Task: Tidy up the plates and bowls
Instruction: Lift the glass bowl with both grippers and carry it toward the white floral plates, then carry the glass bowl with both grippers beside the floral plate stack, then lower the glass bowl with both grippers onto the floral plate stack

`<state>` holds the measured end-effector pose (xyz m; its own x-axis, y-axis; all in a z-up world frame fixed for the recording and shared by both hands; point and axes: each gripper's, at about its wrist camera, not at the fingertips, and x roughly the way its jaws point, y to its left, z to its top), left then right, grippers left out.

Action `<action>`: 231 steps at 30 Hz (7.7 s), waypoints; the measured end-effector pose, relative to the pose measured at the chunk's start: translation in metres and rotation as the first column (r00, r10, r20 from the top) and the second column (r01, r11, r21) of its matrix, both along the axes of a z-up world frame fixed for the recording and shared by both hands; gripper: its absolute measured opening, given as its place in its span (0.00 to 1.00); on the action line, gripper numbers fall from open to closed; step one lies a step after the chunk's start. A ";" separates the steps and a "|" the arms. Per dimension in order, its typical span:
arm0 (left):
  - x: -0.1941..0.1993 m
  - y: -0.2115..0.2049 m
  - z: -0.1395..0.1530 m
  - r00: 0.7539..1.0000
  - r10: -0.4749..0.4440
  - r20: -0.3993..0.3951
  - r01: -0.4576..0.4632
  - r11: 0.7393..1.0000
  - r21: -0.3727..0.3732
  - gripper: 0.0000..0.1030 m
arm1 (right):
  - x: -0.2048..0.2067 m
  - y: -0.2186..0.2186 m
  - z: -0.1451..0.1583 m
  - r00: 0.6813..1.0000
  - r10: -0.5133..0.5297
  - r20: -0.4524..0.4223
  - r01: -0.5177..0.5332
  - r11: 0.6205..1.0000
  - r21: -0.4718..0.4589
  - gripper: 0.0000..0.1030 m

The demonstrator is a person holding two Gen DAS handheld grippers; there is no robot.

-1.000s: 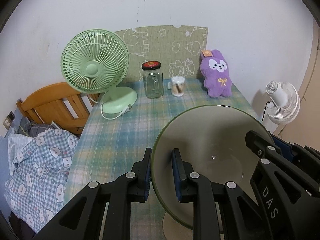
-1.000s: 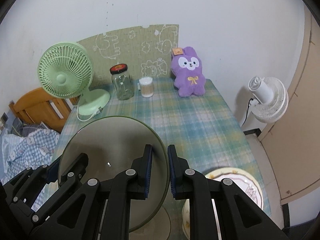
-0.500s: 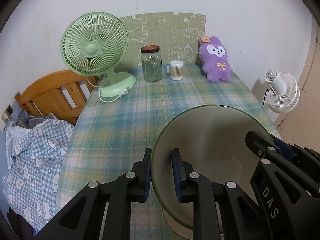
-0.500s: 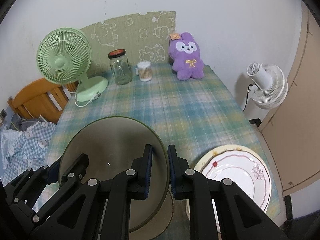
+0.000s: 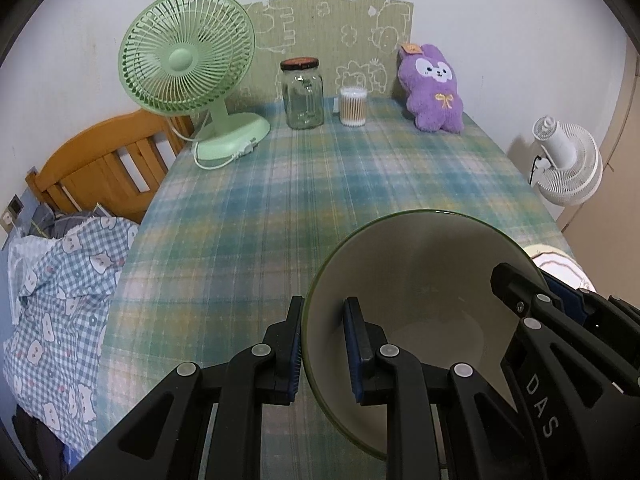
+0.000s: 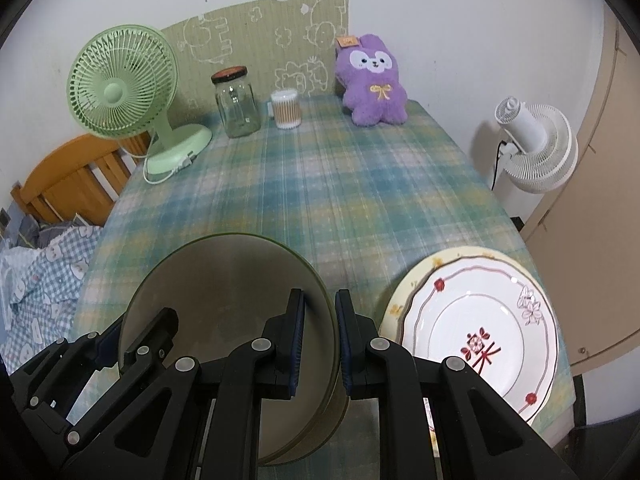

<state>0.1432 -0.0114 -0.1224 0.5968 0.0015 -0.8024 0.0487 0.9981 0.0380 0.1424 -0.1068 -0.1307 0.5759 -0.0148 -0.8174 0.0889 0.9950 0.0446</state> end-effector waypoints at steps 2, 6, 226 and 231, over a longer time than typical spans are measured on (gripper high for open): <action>0.000 0.000 -0.003 1.000 0.000 -0.010 0.000 1.000 0.001 0.16 | -0.001 0.000 -0.004 1.000 -0.002 -0.010 0.002 1.000 0.003 0.18; 0.000 0.000 -0.008 1.000 0.000 -0.030 0.001 1.000 0.007 0.16 | -0.002 0.001 -0.010 1.000 -0.002 -0.027 0.002 1.000 0.008 0.18; 0.006 -0.193 -0.007 0.989 -0.008 -0.147 -0.010 0.993 -0.117 0.34 | 0.014 -0.205 -0.025 0.964 0.062 -0.259 -0.012 0.982 0.190 0.36; 0.009 -0.199 -0.012 0.989 -0.007 -0.148 -0.008 0.995 -0.099 0.33 | 0.018 -0.210 -0.033 0.960 0.064 -0.273 -0.010 0.981 0.195 0.35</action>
